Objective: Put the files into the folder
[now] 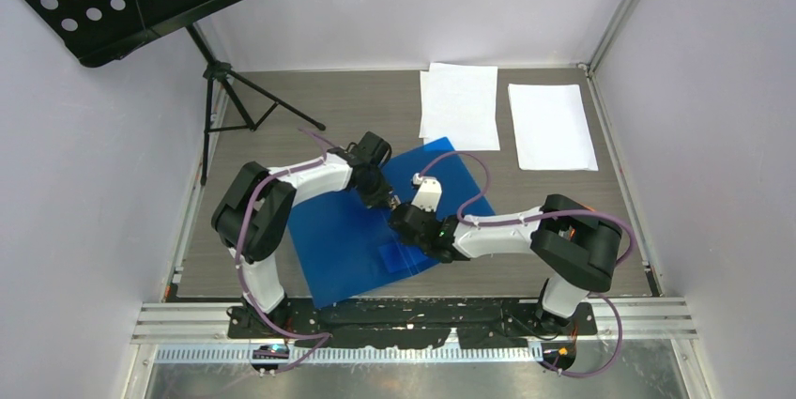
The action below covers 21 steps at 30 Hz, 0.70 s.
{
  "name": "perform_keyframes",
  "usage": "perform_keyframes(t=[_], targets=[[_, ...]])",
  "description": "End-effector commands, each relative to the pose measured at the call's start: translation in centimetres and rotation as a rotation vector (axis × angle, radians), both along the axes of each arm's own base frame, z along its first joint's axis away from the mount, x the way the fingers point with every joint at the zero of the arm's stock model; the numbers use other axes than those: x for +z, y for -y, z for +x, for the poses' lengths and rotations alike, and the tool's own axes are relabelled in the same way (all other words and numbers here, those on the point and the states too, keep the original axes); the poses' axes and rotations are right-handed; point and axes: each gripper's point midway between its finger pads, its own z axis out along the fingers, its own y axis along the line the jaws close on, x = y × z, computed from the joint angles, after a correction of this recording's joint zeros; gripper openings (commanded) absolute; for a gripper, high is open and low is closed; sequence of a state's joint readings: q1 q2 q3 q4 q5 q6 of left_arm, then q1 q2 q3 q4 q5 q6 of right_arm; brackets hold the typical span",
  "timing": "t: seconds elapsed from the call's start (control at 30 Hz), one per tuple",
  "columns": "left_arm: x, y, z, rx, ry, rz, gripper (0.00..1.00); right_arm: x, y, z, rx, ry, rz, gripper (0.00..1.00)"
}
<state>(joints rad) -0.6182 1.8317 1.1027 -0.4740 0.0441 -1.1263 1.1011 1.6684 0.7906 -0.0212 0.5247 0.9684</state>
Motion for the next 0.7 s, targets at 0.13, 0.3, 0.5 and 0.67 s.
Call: perform_keyframes(t=[0.13, 0.3, 0.5, 0.67], targets=[[-5.8, -6.0, -7.7, -0.066, -0.279, 0.284, 0.0, -1.6, 2.3, 0.3, -0.106, -0.053, -0.056, 0.12], [-5.8, -6.1, -7.8, -0.064, -0.28, 0.288, 0.0, -2.5, 3.7, 0.4, -0.167, -0.1, -0.1, 0.06], [-5.8, -6.2, -8.0, -0.053, -0.284, 0.291, 0.0, -3.3, 6.1, 0.3, -0.249, -0.136, -0.223, 0.06], [-5.8, -6.4, -8.3, -0.037, -0.293, 0.292, 0.0, -6.3, 8.4, -1.2, -0.308, -0.251, -0.242, 0.06]])
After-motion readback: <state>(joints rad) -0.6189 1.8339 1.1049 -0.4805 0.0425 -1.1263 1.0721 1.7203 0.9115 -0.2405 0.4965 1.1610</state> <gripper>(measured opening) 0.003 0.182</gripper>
